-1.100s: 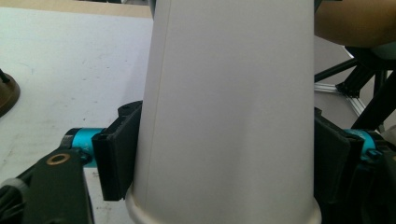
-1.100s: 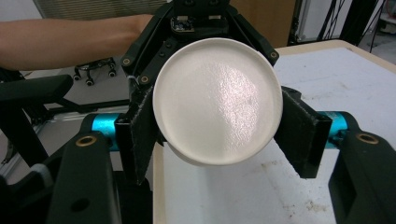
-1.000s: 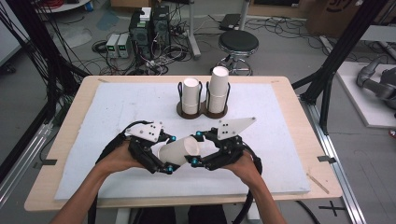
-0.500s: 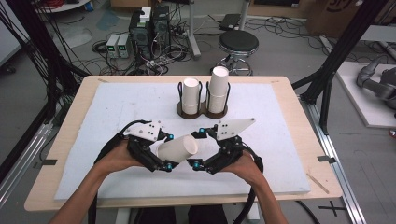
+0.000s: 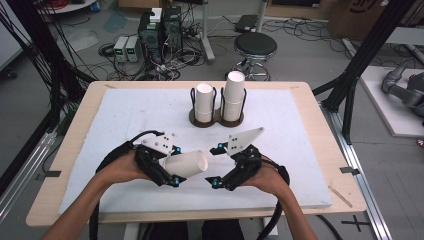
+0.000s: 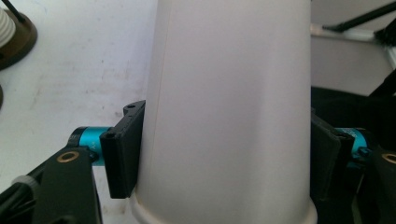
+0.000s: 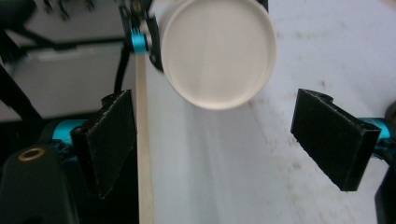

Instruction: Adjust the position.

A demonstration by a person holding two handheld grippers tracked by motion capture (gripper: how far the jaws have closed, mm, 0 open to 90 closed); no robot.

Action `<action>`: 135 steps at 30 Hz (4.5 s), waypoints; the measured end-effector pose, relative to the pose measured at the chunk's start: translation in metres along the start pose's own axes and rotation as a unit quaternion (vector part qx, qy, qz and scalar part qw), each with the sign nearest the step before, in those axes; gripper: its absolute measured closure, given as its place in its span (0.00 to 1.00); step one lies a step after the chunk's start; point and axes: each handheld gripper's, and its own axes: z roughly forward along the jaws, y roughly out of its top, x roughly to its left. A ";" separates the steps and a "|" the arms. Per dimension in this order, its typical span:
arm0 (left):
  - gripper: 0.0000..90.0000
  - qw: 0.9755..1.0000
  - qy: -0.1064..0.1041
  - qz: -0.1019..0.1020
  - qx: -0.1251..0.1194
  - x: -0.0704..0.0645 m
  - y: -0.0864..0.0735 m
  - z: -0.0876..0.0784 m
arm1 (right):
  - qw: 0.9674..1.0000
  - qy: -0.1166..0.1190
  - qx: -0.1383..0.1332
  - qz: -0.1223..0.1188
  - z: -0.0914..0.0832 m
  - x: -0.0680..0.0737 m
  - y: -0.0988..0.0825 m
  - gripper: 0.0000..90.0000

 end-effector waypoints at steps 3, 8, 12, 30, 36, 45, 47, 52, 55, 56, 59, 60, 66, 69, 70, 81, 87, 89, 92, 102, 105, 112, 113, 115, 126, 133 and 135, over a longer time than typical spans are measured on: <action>0.29 0.999 0.001 0.008 0.037 0.000 0.003 0.001 | 0.999 -0.002 0.041 -0.011 0.003 0.000 0.004 0.17; 0.29 0.997 -0.003 0.007 0.078 -0.001 0.006 0.002 | 0.996 -0.001 0.091 -0.025 0.006 0.001 0.012 0.17; 0.29 0.994 -0.004 0.012 0.105 -0.001 0.010 0.005 | 0.991 -0.001 0.128 -0.039 0.009 0.002 0.019 0.17; 0.29 0.977 0.003 0.003 0.212 0.000 0.024 0.012 | 0.970 0.007 0.235 -0.067 0.026 0.000 0.033 0.17; 0.30 0.974 0.002 0.010 0.225 0.001 0.032 0.018 | 0.967 0.016 0.245 -0.075 0.034 0.000 0.041 0.17; 0.30 0.974 -0.004 0.016 0.225 0.002 0.036 0.021 | 0.964 0.022 0.251 -0.080 0.043 0.000 0.045 0.17; 0.30 0.974 -0.002 0.008 0.226 0.001 0.035 0.021 | 0.964 0.020 0.252 -0.079 0.044 0.000 0.046 0.17; 0.30 0.973 -0.005 0.005 0.231 0.000 0.035 0.023 | 0.963 0.028 0.256 -0.079 0.047 0.001 0.047 0.18; 0.30 0.973 -0.005 0.006 0.232 0.000 0.035 0.023 | 0.963 0.024 0.258 -0.078 0.048 0.001 0.047 0.18; 0.30 0.973 -0.005 0.010 0.231 0.001 0.035 0.023 | 0.963 0.026 0.258 -0.078 0.048 0.000 0.047 0.18; 0.30 0.972 -0.007 0.012 0.233 0.001 0.036 0.023 | 0.963 0.026 0.257 -0.081 0.050 0.000 0.048 0.18; 0.30 0.972 -0.009 0.014 0.235 0.002 0.036 0.022 | 0.962 0.028 0.257 -0.081 0.050 0.000 0.048 0.20; 0.30 0.976 -0.006 -0.002 0.217 -0.002 0.036 0.024 | 0.962 0.034 0.257 -0.088 0.052 0.000 0.050 0.38; 0.30 0.977 -0.006 -0.005 0.214 -0.002 0.034 0.024 | 0.961 0.030 0.261 -0.088 0.054 0.001 0.050 0.39; 0.30 0.977 -0.008 -0.006 0.213 -0.002 0.034 0.024 | 0.961 0.029 0.261 -0.087 0.054 0.002 0.050 0.40; 0.21 0.984 -0.039 -0.003 0.174 0.003 0.028 0.020 | 0.961 0.029 0.259 -0.090 0.054 0.003 0.048 0.40; 0.13 0.989 -0.042 -0.026 0.136 0.006 0.025 0.015 | 0.962 0.030 0.256 -0.090 0.054 0.002 0.048 0.40; 0.10 0.990 -0.040 -0.027 0.130 0.008 0.025 0.011 | 0.963 0.030 0.253 -0.089 0.054 0.003 0.047 0.40; 0.09 0.993 -0.038 -0.034 0.106 0.007 0.026 0.007 | 0.963 0.029 0.254 -0.087 0.054 0.002 0.046 0.40; 0.08 0.996 -0.032 -0.033 0.076 0.009 0.027 -0.003 | 0.968 0.034 0.237 -0.080 0.057 0.001 0.039 0.40; 0.08 0.997 -0.030 -0.033 0.057 0.009 0.028 -0.008 | 0.970 0.032 0.227 -0.078 0.055 0.001 0.037 0.40; 0.08 0.999 -0.026 -0.032 0.000 0.009 0.026 -0.019 | 0.981 0.028 0.182 -0.064 0.046 -0.001 0.030 0.40; 0.08 0.999 -0.026 -0.034 -0.009 0.008 0.025 -0.020 | 0.983 0.028 0.172 -0.064 0.045 -0.002 0.028 0.40; 0.08 0.999 -0.023 -0.036 -0.020 0.008 0.022 -0.020 | 0.986 0.021 0.154 -0.055 0.041 -0.002 0.023 0.40; 0.08 0.997 -0.008 -0.037 -0.068 0.006 0.005 -0.026 | 0.998 0.016 0.056 -0.014 0.032 -0.008 -0.005 0.40; 0.08 0.995 -0.002 -0.050 -0.087 0.007 -0.006 -0.028 | 1.000 0.017 0.023 -0.005 0.027 -0.008 -0.014 0.40; 0.08 0.995 -0.001 -0.051 -0.087 0.007 -0.009 -0.028 | 1.000 0.013 0.013 -0.005 0.026 -0.007 -0.016 0.40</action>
